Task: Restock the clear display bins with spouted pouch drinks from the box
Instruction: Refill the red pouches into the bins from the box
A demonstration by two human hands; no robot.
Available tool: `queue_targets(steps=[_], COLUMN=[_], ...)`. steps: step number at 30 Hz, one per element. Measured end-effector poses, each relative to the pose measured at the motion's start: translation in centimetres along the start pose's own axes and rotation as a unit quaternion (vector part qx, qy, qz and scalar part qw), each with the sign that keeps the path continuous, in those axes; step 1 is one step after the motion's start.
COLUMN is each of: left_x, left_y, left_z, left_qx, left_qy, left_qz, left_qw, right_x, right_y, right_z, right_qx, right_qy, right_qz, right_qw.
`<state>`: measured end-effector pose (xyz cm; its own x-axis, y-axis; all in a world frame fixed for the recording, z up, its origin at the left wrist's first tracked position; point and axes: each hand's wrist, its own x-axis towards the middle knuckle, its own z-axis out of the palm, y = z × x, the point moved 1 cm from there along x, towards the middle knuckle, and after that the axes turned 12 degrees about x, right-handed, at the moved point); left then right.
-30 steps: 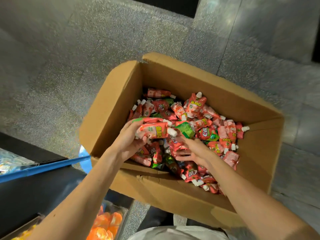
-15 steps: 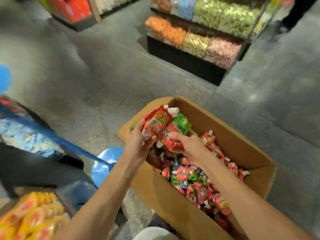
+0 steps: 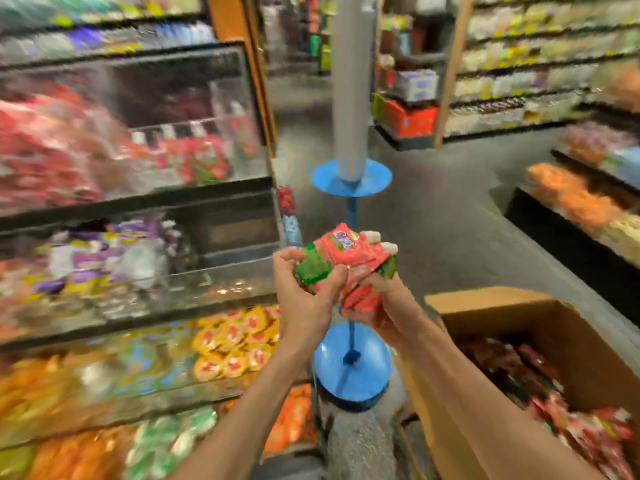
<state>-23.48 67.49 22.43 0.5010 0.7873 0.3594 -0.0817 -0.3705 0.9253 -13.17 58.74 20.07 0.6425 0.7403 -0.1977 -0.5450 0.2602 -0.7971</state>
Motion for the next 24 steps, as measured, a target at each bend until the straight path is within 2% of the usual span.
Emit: queue_targets(steps=[3, 6, 11, 15, 18, 20, 24], left_x=[1.3, 3.4, 6.9, 9.4, 11.5, 12.6, 15.0], left_y=[0.5, -0.2, -2.3, -2.2, -2.9, -3.4, -2.9], left_z=[-5.9, -13.3, -24.5, -30.4, -32.9, -33.2, -31.4], left_qx=[0.014, 0.021, 0.076, 0.099, 0.093, 0.065, 0.023], left_qy=[0.059, 0.126, 0.166, 0.148, 0.108, 0.086, 0.040], left_qz=[0.026, 0.024, 0.010, 0.024, 0.006, -0.014, -0.015], left_qw=[0.998, 0.991, 0.983, 0.984, 0.990, 0.994, 0.999], right_x=[1.6, 3.2, 4.9, 6.3, 7.3, 7.8, 9.4], right_y=[1.8, 4.2, 8.9, 11.6, 12.5, 12.3, 10.3], right_z=[6.4, 14.2, 25.0, 30.3, 32.7, 33.7, 34.3], right_qx=[-0.004, 0.037, -0.004, 0.061, 0.051, 0.022, -0.061], right_qy=[-0.022, -0.071, -0.116, -0.134, -0.144, -0.156, -0.201], right_qz=[0.044, 0.068, 0.066, 0.094, 0.089, 0.053, -0.072], right_qw=[0.999, 0.994, 0.991, 0.985, 0.984, 0.986, 0.975])
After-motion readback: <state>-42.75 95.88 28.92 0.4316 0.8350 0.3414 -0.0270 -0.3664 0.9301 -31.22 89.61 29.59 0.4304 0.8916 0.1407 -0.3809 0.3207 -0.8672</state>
